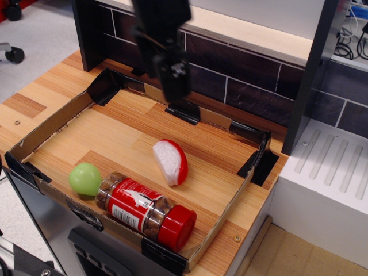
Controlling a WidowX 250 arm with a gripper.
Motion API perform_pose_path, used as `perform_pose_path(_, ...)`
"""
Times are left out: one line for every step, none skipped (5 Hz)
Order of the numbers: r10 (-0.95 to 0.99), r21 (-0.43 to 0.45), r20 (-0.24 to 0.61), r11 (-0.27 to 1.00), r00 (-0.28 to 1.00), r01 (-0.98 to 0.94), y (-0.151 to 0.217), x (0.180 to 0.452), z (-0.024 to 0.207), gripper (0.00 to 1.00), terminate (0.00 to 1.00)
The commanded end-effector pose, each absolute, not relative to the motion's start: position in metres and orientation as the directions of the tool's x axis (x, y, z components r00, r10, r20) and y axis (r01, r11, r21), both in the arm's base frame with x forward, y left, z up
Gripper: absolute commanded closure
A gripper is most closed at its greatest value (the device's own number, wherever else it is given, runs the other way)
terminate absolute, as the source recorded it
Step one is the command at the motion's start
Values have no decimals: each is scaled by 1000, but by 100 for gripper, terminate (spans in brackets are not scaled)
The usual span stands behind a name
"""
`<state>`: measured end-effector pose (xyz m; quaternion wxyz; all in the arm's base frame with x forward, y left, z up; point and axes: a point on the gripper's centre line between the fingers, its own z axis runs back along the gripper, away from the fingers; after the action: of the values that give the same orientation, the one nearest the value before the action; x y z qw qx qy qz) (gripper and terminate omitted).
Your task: Upright basil bottle
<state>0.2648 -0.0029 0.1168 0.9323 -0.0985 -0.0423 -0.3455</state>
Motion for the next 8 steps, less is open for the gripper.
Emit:
perform_pose_path(-903, -225, 169, 354, 394, 908, -40, 227, 117, 0, 0)
perform_pose_path(-982, -152, 118, 132, 150, 980, -44, 207, 106, 0, 0)
perform_pose_path(-994, -104, 33, -103, -100, 989, -39, 200, 89, 0, 0)
perform_pose_path(-939, -84, 7, -342, -343, 936, -34, 199, 77, 0, 0)
perform_pose_path(-917, -33, -12, -397, -398, 917, -38, 198, 66, 0, 0)
perform_pose_path(-942, -31, 17, -336, -335, 941, -42, 196, 57, 0, 0)
perform_pose_path(-974, 32, 69, -215, -216, 976, -44, 192, 53, 0, 0)
perform_pose_path(-988, 1, 75, -135, -134, 991, -46, 191, 47, 0, 0)
